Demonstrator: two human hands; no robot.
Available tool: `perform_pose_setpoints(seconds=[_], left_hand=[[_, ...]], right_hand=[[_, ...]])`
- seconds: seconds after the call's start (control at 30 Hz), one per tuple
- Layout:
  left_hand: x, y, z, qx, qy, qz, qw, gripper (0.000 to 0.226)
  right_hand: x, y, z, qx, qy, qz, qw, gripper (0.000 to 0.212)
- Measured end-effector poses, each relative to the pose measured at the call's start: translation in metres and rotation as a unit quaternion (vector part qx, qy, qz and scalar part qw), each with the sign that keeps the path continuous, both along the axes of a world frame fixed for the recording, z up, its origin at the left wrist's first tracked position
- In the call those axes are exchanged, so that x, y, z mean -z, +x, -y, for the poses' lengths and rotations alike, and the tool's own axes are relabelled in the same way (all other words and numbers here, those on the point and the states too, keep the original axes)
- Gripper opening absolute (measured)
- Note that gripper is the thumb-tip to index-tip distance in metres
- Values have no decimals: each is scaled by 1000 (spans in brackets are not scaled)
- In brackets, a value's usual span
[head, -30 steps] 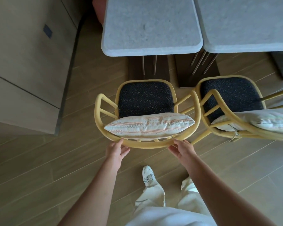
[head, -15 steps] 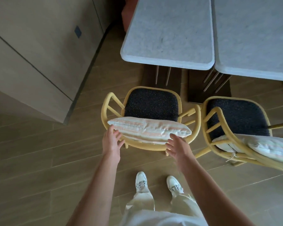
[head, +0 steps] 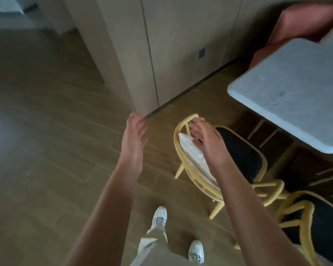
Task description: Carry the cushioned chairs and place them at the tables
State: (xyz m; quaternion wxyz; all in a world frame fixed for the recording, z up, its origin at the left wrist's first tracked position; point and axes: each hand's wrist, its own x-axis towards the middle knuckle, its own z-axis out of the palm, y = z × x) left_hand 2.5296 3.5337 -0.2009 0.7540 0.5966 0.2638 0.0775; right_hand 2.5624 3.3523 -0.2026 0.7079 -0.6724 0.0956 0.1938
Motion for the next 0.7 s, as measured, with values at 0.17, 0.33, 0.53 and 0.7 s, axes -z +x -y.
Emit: perform_pose_setpoints(seconds=[0.17, 0.33, 0.53, 0.7], left_hand=[[-42, -54, -73, -136, -3, 64, 989, 51], [-70, -114, -149, -261, 28, 93, 960, 47], [-103, -193, -257, -387, 32, 123, 913, 49], [-127, -239, -346, -446, 58, 142, 882, 53]], right_hand=[[-30, 0, -88, -127, -14, 76, 989, 56], [-61, -27, -197, -255, 6, 148, 955, 50], [-101, -82, -337, -377, 79, 143, 912, 47], [-128, -131, -443, -431, 107, 139, 885, 44]])
